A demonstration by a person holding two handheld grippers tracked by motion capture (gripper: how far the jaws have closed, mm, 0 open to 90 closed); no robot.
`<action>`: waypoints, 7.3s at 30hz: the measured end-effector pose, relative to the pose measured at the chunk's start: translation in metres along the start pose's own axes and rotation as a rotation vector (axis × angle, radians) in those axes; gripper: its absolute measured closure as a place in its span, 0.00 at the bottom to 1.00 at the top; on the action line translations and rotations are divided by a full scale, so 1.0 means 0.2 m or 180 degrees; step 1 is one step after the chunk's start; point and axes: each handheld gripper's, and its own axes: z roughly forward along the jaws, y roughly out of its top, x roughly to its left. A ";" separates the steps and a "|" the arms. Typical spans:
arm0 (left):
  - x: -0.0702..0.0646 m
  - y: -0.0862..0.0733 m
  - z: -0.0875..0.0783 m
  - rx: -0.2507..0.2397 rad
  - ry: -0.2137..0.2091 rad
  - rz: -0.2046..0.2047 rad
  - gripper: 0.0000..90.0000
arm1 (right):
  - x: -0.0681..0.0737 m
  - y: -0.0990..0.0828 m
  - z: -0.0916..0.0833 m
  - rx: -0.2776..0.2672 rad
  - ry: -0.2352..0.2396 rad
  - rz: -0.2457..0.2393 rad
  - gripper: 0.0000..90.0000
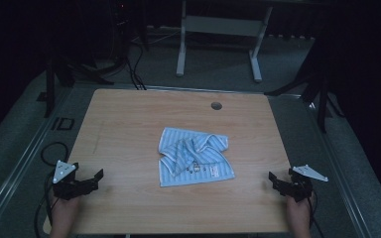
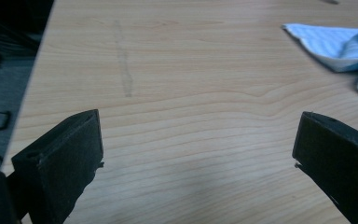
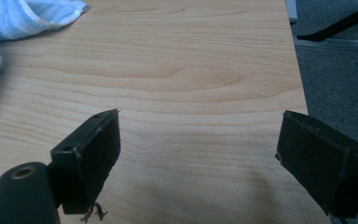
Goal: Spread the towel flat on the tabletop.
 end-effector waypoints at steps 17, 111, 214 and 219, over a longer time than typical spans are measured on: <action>-0.03 0.00 -0.01 0.0775 -0.0487 0.0517 0.02 | 0.05 -0.02 -0.01 0.0235 0.0372 -0.0502 0.14; -0.70 0.38 0.34 0.2436 -0.1177 0.1609 0.06 | 0.51 0.45 0.17 0.2478 0.1325 -0.2267 0.25; -0.93 0.55 0.42 0.1663 -0.1378 0.1510 0.56 | 0.69 0.62 0.46 0.1903 0.1377 -0.1978 0.70; -0.98 0.46 0.54 0.1861 -0.1427 0.1523 0.56 | 0.72 0.57 0.50 0.1924 0.1396 -0.1960 0.70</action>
